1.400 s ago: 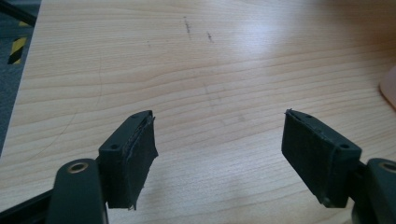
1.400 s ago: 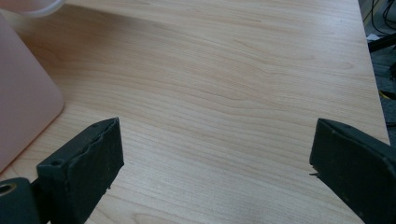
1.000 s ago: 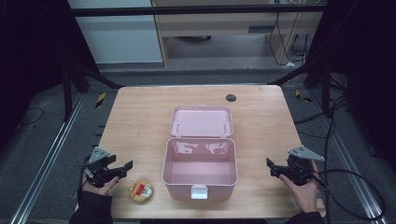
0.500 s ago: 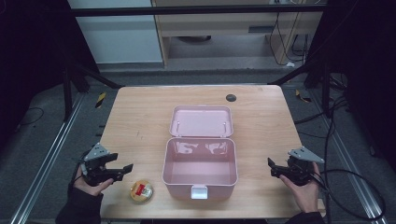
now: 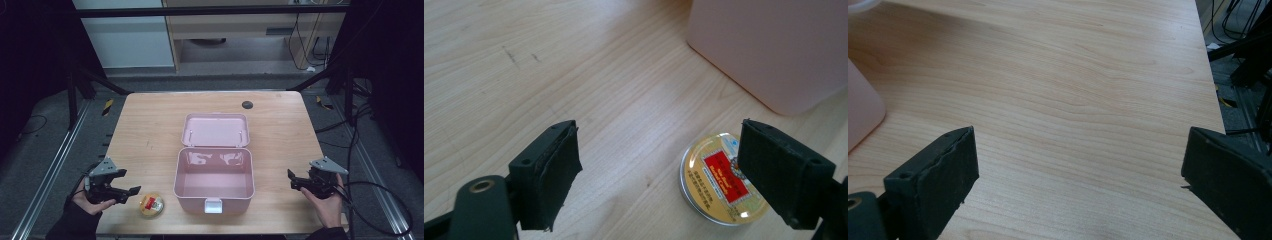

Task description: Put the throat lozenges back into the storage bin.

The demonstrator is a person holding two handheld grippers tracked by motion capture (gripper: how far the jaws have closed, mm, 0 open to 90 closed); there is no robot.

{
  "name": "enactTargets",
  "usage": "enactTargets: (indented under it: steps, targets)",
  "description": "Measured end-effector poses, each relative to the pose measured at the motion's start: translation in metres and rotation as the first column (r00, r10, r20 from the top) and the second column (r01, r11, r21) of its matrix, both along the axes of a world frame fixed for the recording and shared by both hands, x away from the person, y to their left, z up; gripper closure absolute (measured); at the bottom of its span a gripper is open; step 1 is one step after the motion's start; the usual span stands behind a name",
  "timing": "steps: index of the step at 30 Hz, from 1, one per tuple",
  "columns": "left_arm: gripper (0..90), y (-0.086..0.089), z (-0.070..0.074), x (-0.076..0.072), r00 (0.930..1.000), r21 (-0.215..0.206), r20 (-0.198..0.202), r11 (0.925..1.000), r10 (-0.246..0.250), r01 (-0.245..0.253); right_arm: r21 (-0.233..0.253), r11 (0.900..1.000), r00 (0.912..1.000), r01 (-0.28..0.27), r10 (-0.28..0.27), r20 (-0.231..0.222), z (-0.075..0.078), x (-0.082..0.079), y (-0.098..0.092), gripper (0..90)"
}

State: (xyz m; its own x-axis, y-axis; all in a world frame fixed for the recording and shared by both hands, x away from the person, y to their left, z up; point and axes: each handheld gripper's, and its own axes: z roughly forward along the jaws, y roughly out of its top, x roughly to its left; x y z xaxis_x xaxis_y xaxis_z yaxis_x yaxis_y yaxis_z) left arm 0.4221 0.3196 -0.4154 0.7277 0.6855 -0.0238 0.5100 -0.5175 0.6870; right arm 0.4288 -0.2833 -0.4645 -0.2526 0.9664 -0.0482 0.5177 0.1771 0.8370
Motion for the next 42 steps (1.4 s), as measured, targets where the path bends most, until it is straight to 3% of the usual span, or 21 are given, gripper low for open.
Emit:
enactTargets:
  steps: [9,15,21,23,24,28,39,42]
  targets:
    - [14.9,-0.007,-0.002,-0.002,0.9916,0.064,-0.049,0.9904,-0.12,0.123,-0.018,1.0,1.0,-0.003,0.003,-0.009,0.0,0.0,0.0,1.9]
    - [13.3,-0.015,-0.005,-0.002,0.978,0.125,-0.081,0.9715,-0.192,0.201,-0.029,1.0,0.9997,-0.013,0.013,-0.02,-0.001,0.0,0.001,1.9]
    - [11.6,-0.025,-0.01,0.0,0.9657,0.17,-0.117,0.9535,-0.232,0.249,-0.04,0.999,0.9989,-0.03,0.028,-0.037,-0.003,0.001,0.003,1.9]
    - [11.1,-0.029,-0.012,0.0,0.9612,0.191,-0.129,0.945,-0.244,0.265,-0.047,0.998,0.9986,-0.034,0.032,-0.043,-0.004,0.002,0.003,1.9]
    - [10.8,-0.032,-0.013,-0.001,0.9568,0.208,-0.141,0.9373,-0.255,0.28,-0.046,0.998,0.9985,-0.034,0.031,-0.046,-0.004,0.002,0.003,1.9]
    - [9.1,-0.04,-0.017,-0.001,0.9487,0.24,-0.159,0.9215,-0.273,0.305,-0.046,0.998,0.9983,-0.036,0.034,-0.047,-0.004,0.002,0.004,1.9]
    - [7.6,-0.054,-0.028,-0.001,0.9348,0.29,-0.197,0.8931,-0.295,0.344,-0.059,0.997,0.9972,-0.048,0.044,-0.06,-0.005,0.002,0.005,1.9]
    - [7.7,-0.057,-0.03,-0.001,0.9326,0.292,-0.204,0.8909,-0.297,0.348,-0.063,0.997,0.997,-0.05,0.046,-0.063,-0.006,0.002,0.005,2.0]
